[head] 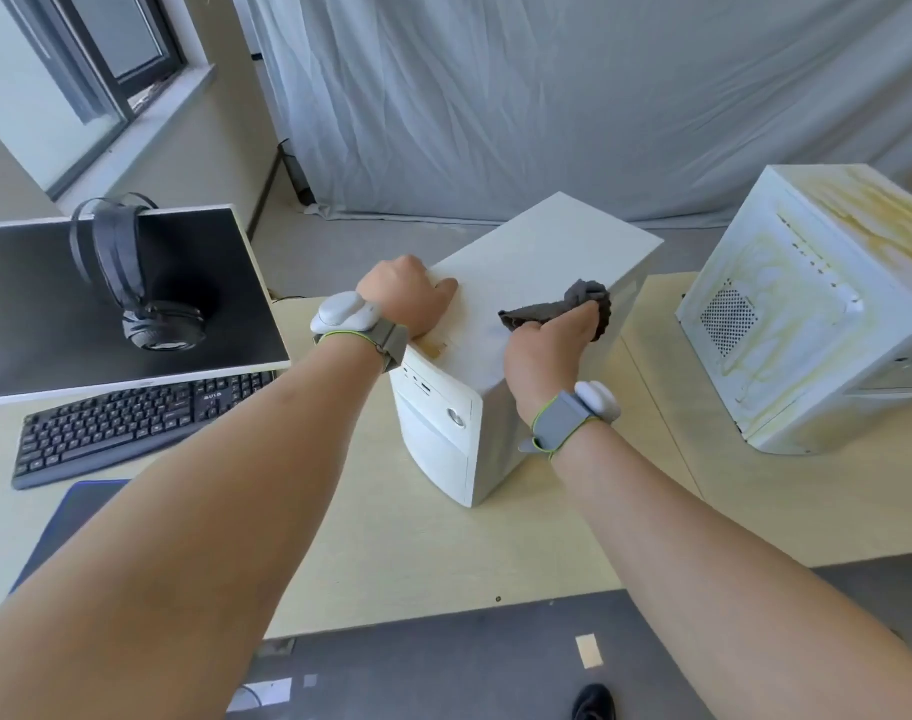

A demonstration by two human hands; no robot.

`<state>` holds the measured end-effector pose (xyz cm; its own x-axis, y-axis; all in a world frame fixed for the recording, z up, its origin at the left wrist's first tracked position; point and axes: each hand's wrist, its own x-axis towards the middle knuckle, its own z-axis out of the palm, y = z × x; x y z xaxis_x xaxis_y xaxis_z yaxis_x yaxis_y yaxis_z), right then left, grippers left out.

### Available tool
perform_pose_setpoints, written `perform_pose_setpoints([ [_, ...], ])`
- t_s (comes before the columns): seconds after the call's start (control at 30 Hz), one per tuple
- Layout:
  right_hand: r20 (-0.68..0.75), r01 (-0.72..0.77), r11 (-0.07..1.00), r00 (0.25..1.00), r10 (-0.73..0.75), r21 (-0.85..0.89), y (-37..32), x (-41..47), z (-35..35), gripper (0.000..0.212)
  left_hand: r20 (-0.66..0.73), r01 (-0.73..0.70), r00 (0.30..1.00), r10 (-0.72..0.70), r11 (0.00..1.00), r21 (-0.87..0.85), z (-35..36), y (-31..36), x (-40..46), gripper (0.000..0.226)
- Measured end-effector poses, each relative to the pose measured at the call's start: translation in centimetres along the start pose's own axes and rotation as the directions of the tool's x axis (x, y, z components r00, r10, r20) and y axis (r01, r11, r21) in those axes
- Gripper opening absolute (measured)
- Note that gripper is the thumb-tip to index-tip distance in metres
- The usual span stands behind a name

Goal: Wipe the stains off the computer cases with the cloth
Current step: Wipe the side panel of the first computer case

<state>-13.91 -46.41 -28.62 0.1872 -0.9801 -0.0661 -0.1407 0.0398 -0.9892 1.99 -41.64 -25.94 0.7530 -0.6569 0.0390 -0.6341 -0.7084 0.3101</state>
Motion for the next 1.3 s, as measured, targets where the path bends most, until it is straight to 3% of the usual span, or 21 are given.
perform_pose_setpoints([
  [0.17, 0.146, -0.009, 0.999, 0.989, 0.001, 0.053, -0.7, 4.1, -1.3, 0.051, -0.086, 0.072, 0.994, -0.064, 0.994, 0.083, -0.4, 0.8, -0.9, 0.047],
  [0.33, 0.413, 0.075, 0.977, 0.911, 0.014, -0.198, -3.0, 7.8, -2.1, 0.062, -0.106, 0.062, 0.993, -0.045, 0.984, 0.165, -0.6, 1.0, -2.0, 0.048],
  [0.43, 0.472, 0.165, 0.935, 0.881, 0.003, -0.314, -4.0, 8.9, -1.6, 0.063, -0.143, 0.042, 0.99, -0.001, 0.956, 0.289, -0.5, 0.9, -2.7, 0.052],
  [0.5, 0.506, 0.201, 0.922, 0.863, -0.006, -0.332, -4.5, 9.2, -1.1, 0.063, -0.151, 0.083, 0.988, -0.043, 0.959, 0.27, 0.2, 0.9, -2.9, 0.051],
  [0.57, 0.524, 0.232, 0.903, 0.852, -0.009, -0.361, -4.3, 9.6, -0.9, 0.061, -0.164, 0.086, 0.984, -0.064, 0.987, 0.134, 1.1, 0.9, -2.6, 0.043],
  [0.63, 0.532, 0.253, 0.894, 0.847, -0.02, -0.37, -4.1, 9.6, -1.0, 0.057, -0.191, -0.088, 0.976, 0.105, 0.992, 0.094, 2.0, 0.3, -1.6, 0.043],
  [0.73, 0.542, 0.286, 0.883, 0.839, -0.043, -0.373, -4.3, 9.0, -1.7, 0.053, -0.062, -0.355, 0.931, 0.361, 0.931, 0.088, 2.0, -0.1, 0.0, 0.041],
  [0.83, 0.526, 0.334, 0.863, 0.845, -0.096, -0.379, -3.0, 7.1, -3.2, 0.042, -0.064, -0.448, 0.892, 0.448, 0.894, 0.014, 2.3, -0.5, 0.7, 0.029],
  [0.93, 0.502, 0.481, 0.756, 0.833, -0.234, -0.444, -0.6, 4.8, -4.6, 0.037, -0.083, -0.465, 0.882, 0.464, 0.885, 0.001, 2.5, -0.6, 0.7, 0.026],
  [1.07, 0.552, 0.719, 0.514, 0.692, -0.465, -0.468, 1.4, 2.2, -4.6, 0.051, -0.14, -0.466, 0.876, 0.461, 0.885, 0.003, 2.5, -0.8, 0.5, 0.015],
  [1.17, 0.557, 0.796, 0.427, 0.606, -0.568, -0.43, 3.1, -0.2, -4.6, 0.058, -0.214, -0.51, 0.842, 0.495, 0.86, -0.018, 2.6, -0.6, -0.2, 0.019],
  [1.3, 0.612, 0.92, 0.227, 0.384, -0.692, -0.32, 8.4, -2.3, -4.6, 0.056, -0.231, -0.533, 0.826, 0.515, 0.846, -0.022, 2.7, -0.7, -0.3, 0.02],
])
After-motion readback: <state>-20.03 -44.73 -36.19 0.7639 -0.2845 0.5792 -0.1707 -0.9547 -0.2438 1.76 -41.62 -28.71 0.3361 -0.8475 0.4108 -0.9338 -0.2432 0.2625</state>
